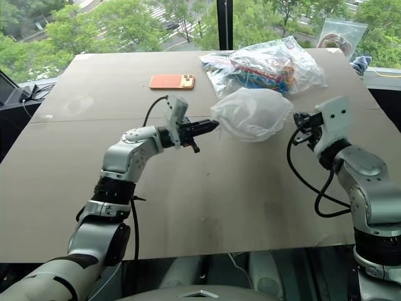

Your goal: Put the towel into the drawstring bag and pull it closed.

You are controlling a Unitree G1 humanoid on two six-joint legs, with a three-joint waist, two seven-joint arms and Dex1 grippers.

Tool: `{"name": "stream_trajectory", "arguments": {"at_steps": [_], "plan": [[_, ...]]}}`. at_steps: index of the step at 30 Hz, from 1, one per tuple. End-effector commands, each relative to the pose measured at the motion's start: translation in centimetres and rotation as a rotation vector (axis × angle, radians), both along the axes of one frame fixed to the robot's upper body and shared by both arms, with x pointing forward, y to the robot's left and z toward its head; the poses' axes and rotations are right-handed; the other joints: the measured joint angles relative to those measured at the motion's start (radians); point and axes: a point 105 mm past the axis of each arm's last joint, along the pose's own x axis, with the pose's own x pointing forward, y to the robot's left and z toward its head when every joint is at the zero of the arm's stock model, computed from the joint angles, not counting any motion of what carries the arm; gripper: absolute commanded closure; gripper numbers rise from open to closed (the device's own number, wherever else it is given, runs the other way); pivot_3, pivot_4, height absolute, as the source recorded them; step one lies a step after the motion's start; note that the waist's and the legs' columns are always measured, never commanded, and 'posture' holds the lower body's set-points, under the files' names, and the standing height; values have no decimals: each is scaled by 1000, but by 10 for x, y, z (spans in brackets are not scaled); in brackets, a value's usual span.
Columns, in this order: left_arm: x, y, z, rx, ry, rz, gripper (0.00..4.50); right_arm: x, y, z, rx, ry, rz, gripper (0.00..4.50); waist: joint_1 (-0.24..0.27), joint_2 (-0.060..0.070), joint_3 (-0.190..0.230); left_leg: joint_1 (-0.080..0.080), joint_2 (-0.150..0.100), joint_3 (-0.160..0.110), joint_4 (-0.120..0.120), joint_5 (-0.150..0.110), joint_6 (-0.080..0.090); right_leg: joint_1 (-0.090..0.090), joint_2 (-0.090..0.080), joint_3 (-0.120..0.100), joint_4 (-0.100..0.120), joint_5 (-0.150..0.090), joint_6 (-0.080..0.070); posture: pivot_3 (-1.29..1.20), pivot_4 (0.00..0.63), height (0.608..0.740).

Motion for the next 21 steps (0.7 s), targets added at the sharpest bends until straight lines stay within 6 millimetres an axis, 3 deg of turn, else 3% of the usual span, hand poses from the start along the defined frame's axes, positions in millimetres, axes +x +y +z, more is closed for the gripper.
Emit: {"name": "stream_trajectory", "arguments": {"at_steps": [1,4,8,10,13,16,21], "plan": [[3,15,52,-43,-227,85,4425,-5,-10,58,11,-217,-48,4500,1,1,2,-1,0,-1,0,0,0,0,0,0,0,0,0,0,150,740],[-2,31,100,-222,-203,40,4425,-8,-26,115,40,-399,-119,4500,0,1,5,-3,0,0,0,0,0,-3,-1,0,1,0,0,0,150,740],[-14,47,132,-386,-80,-107,4425,-11,-36,159,67,-532,-159,4500,-4,1,4,-1,0,-1,-4,0,0,-1,0,-2,-1,0,0,0,150,740],[-12,56,139,-338,-110,-96,4425,-12,-38,177,57,-591,-179,4500,-13,1,5,-1,0,0,-4,0,0,-1,0,-1,-2,0,0,0,150,740],[-9,62,130,-153,-164,-81,4425,-11,-41,191,34,-649,-222,4500,-21,1,5,-2,-1,1,-4,0,0,-2,-1,-1,-2,0,0,0,150,740],[-3,75,133,-124,-196,-24,4425,-6,-45,193,-64,-680,-289,4500,-23,1,5,-2,-1,1,-6,2,-4,-3,-1,0,-3,0,0,0,150,740],[6,99,144,-115,-260,93,4425,-5,-54,198,-89,-715,-351,4500,-25,1,5,-3,0,3,-7,2,-3,-5,-1,1,-3,0,0,0,150,740]]}}
